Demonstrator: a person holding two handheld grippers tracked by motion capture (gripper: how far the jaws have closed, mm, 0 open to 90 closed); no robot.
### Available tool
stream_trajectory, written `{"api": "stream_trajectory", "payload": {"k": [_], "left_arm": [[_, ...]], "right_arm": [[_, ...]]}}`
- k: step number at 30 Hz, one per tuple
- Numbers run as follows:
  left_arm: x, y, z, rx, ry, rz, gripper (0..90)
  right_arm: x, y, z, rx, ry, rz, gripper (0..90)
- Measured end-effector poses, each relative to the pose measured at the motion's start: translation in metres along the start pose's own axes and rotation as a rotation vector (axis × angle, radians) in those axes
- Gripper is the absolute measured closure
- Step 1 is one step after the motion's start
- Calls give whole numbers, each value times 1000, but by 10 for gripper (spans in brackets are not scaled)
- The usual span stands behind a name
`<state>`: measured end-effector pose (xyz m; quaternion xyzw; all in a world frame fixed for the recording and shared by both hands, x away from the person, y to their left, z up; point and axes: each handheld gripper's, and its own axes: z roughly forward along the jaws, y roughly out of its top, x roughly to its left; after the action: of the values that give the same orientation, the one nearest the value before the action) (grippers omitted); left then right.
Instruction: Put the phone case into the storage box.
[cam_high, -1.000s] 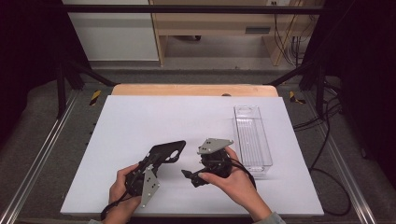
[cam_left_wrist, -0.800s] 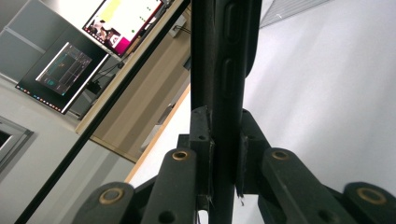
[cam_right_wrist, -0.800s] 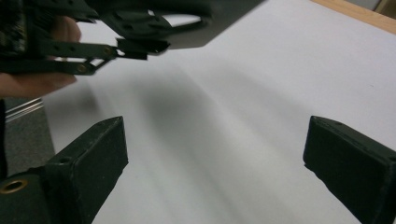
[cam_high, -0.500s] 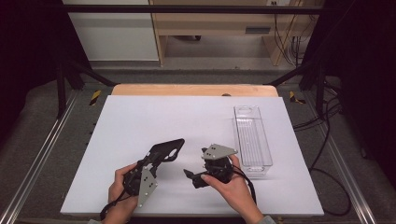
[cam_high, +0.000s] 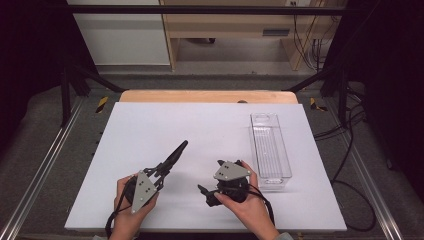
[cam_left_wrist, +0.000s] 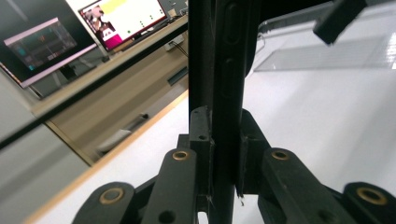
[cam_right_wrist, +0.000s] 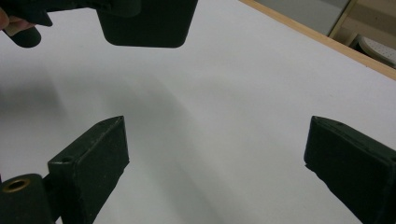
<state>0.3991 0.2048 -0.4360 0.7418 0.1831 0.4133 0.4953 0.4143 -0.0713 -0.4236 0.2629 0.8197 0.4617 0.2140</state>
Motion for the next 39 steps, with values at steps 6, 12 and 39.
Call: {"api": "stream_trajectory", "payload": {"k": [6,12,39], "left_arm": [[7,-2,-2,-23,-9,-86,804],[9,-3,-2,-46,-45,-168,805],[4,-2,1,-126,-182,-418,806]], "right_arm": [[4,-1,3,-19,11,-1,77],[7,-4,6,-77,-28,9,79],[1,-6,6,-135,2,82,52]]}}
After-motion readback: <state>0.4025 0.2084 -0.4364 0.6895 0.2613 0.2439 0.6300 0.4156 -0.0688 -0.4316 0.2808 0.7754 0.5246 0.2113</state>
